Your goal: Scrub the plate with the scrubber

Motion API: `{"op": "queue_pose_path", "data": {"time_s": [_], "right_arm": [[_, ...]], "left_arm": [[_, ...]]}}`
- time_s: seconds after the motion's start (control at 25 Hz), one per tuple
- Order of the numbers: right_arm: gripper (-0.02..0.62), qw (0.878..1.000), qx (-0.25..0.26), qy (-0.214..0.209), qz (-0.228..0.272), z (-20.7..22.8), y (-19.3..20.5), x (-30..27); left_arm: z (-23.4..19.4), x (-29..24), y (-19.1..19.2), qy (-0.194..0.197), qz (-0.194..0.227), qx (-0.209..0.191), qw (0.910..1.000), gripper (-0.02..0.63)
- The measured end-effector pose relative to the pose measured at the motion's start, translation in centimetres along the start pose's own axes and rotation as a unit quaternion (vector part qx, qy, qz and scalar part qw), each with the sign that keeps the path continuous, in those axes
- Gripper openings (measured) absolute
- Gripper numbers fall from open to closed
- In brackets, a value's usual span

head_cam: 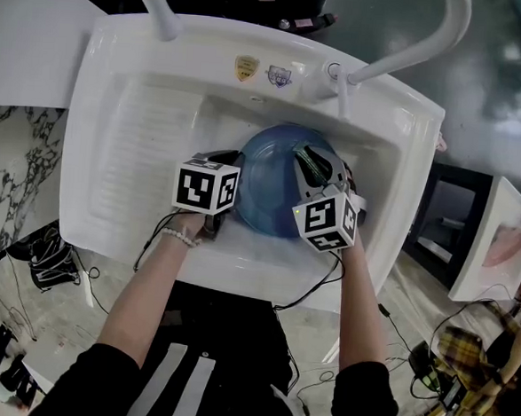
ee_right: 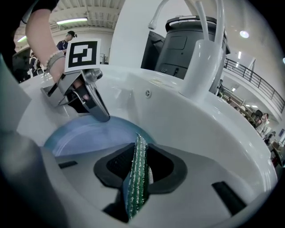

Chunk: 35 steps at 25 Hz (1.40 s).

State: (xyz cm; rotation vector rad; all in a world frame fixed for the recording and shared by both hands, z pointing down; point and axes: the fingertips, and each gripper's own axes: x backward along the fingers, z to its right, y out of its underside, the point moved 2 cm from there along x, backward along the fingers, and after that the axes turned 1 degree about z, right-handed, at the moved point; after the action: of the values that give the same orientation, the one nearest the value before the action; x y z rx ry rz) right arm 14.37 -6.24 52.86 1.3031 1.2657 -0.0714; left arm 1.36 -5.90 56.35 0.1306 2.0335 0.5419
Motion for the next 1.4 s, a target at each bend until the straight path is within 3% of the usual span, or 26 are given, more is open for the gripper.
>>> {"op": "queue_pose_path", "data": {"time_s": [0.36, 0.96, 1.2, 1.4], "right_arm": [[0.095, 0.999, -0.022, -0.023, -0.019, -2.4, 1.3, 1.4], [0.095, 0.988, -0.050, -0.142, -0.017, -7.5, 0.9, 4.3], [0.095, 0.991, -0.051, -0.125, 0.025, -5.7, -0.6, 4.3], [0.095, 0.994, 0.003, -0.097, 0.049, -4.1, -2.4, 2.5]], "left_arm": [[0.2, -0.3, -0.2, 0.008, 0.004, -0.002, 1.0000, 0.014], [0.1, -0.4, 0.0, 0.008, 0.001, 0.004, 1.0000, 0.014], [0.1, -0.4, -0.2, 0.008, 0.001, 0.000, 1.0000, 0.014], [0.0, -0.6, -0.2, 0.007, 0.003, -0.003, 1.0000, 0.014]]}}
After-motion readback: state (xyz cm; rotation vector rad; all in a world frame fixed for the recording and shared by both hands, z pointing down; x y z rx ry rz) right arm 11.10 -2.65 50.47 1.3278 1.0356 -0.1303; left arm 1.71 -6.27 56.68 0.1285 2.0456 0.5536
